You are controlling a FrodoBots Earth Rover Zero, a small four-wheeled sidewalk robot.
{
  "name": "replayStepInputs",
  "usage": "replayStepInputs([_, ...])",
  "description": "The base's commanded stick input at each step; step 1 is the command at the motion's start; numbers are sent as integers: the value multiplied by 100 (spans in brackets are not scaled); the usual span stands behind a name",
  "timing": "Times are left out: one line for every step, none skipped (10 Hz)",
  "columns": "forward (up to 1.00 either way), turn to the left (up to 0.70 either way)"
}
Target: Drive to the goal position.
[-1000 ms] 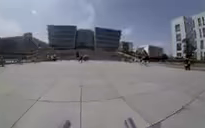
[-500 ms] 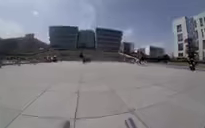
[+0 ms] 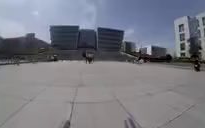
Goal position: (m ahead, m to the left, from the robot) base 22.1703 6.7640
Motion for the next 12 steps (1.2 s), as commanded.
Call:
replayStepInputs([85,0])
replayStepInputs([85,0])
replayStepInputs([85,0])
replayStepInputs([85,0])
replayStepInputs([85,0])
replayStepInputs([85,0])
replayStepInputs([85,0])
replayStepInputs([85,0])
replayStepInputs([85,0])
replayStepInputs([85,0])
replayStepInputs([85,0])
replayStepInputs([85,0])
